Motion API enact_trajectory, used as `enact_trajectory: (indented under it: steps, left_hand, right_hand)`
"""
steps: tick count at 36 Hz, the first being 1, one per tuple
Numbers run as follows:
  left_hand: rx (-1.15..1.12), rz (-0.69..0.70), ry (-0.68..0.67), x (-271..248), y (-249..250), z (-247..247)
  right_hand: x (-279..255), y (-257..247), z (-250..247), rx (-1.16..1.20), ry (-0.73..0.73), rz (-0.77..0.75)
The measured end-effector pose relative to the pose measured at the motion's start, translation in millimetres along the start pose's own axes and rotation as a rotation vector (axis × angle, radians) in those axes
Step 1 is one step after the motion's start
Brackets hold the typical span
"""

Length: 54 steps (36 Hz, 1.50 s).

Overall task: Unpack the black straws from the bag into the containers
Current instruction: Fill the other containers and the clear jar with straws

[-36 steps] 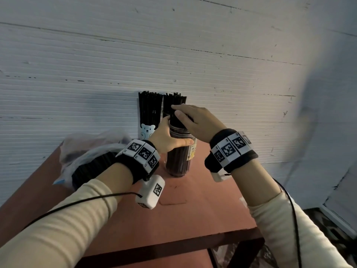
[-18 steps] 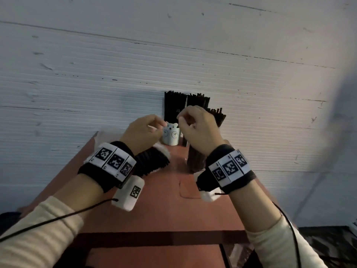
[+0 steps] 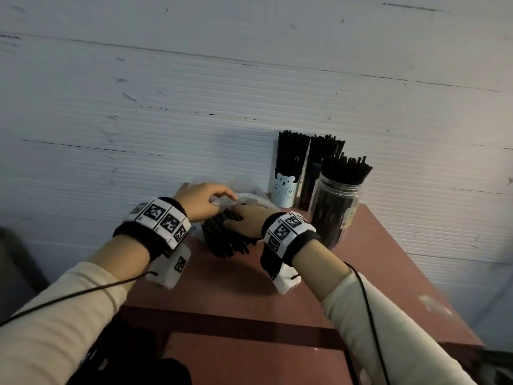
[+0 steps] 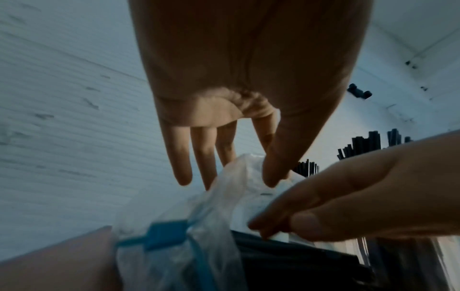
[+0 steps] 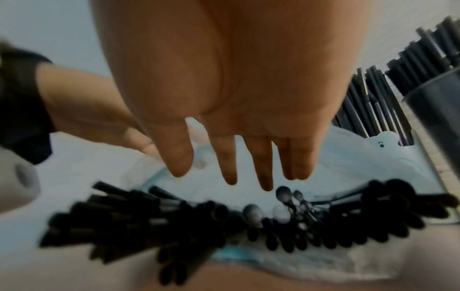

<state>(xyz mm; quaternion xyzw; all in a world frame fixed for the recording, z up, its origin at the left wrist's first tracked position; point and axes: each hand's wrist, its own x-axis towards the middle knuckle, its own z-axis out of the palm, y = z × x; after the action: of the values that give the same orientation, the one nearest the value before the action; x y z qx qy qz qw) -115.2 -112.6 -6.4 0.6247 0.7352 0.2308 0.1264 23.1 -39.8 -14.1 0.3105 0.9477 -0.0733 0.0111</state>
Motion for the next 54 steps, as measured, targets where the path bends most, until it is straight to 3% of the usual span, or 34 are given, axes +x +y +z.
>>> enact_trajectory:
  steps: [8,18,23,30,38,45,50,54]
  left_hand:
    - [-0.082,0.013,0.14,9.2,-1.0,-4.1]
    - [-0.115,0.026,0.13,11.9,3.8,-8.2]
    - [-0.067,0.005,0.137,14.2,2.1,-6.6]
    - [-0.063,0.003,0.139,13.0,-3.9,0.8]
    - [-0.05,-0.005,0.128,9.8,-4.1,8.8]
    - [0.01,0.182,0.278,3.5,15.1,17.7]
    - [0.082,0.395,0.156,3.6,52.1,35.7]
    - [0.221,0.381,0.092,7.5,78.1,50.3]
  right_hand:
    - [12.2,-3.0,6.0,0.038,-0.087,0.112]
    - [15.7,0.4,0.9,0.069,-0.092,0.111]
    - [18.5,7.1,5.5,0.193,0.052,0.107]
    - [10.2,21.4,-2.4,0.179,0.105,0.068]
    - [-10.8,38.1,-9.3,0.327,0.162,0.039]
    - [-58.3,54.6,-26.6,0.367,0.122,0.0]
    - [-95.6,56.6,-45.9,0.302,0.096,-0.028]
    - [-123.2,59.6,-58.1,0.313,0.088,-0.078]
